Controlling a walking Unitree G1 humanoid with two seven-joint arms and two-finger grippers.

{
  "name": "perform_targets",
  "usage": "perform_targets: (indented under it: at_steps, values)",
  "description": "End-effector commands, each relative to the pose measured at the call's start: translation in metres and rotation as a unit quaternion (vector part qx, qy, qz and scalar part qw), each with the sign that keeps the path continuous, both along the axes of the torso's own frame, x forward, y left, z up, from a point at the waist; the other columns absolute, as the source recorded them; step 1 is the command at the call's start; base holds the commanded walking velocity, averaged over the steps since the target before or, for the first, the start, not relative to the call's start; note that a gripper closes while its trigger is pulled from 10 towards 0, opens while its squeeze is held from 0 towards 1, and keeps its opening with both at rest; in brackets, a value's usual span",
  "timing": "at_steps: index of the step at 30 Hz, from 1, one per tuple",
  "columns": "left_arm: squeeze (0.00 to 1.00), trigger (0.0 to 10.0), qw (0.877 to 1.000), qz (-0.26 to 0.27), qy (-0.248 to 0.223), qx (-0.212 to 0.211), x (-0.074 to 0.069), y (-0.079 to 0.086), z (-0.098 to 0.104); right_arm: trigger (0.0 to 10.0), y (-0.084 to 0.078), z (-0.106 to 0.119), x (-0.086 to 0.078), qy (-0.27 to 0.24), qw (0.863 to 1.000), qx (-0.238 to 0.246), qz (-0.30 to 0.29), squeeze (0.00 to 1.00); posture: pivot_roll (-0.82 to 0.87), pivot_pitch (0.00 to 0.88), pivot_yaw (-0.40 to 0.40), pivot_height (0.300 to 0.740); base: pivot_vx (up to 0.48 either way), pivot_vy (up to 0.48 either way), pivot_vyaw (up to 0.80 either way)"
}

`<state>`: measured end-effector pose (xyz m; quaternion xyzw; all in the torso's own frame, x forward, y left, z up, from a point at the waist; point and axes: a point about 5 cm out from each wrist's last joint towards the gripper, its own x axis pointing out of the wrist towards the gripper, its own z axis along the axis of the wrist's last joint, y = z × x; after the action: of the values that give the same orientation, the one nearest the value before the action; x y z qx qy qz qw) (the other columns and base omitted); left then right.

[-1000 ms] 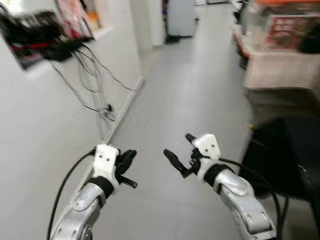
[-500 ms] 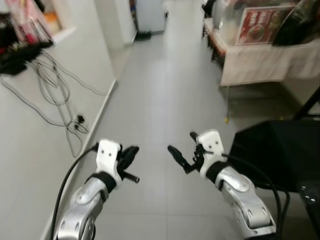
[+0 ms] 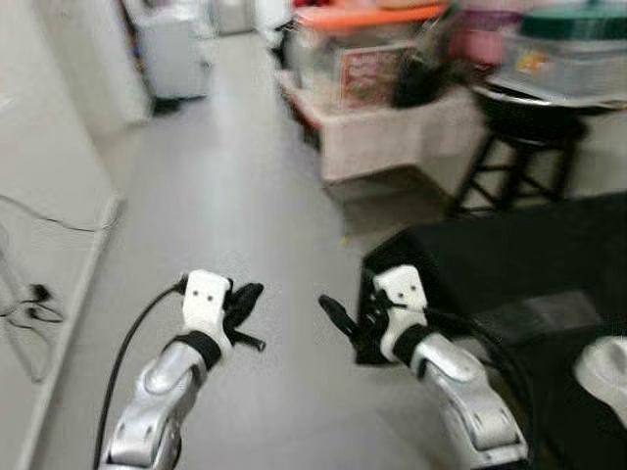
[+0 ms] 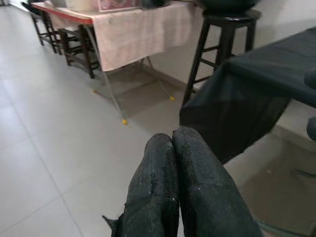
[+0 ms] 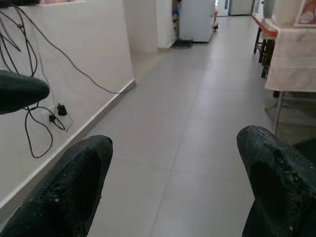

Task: Building children table

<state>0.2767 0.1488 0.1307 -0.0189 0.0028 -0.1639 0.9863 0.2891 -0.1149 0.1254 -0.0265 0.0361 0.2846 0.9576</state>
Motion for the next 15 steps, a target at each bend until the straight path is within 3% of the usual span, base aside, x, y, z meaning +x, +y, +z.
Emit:
perform_targets:
  at_steps: [1, 15]
  values:
    - [0.0, 10.0, 1.0, 0.014, 0.004, 0.008, 0.0013, 0.0064, -0.0028, 10.0, 0.0056, 0.0, 0.0013, -0.001, 1.0, 0.005, 0.013, 0.0, -0.08, 0.0, 0.038, 0.74, 0.0, 0.0, -0.8]
    - [0.0, 10.0, 1.0, 0.016, -0.001, 0.004, 0.0062, 0.0031, -0.0031, 10.0, 0.004, -0.0003, 0.0047, -0.004, 1.0, -0.005, 0.022, 0.0, -0.1, 0.0, 0.034, 0.74, 0.0, 0.0, -0.8]
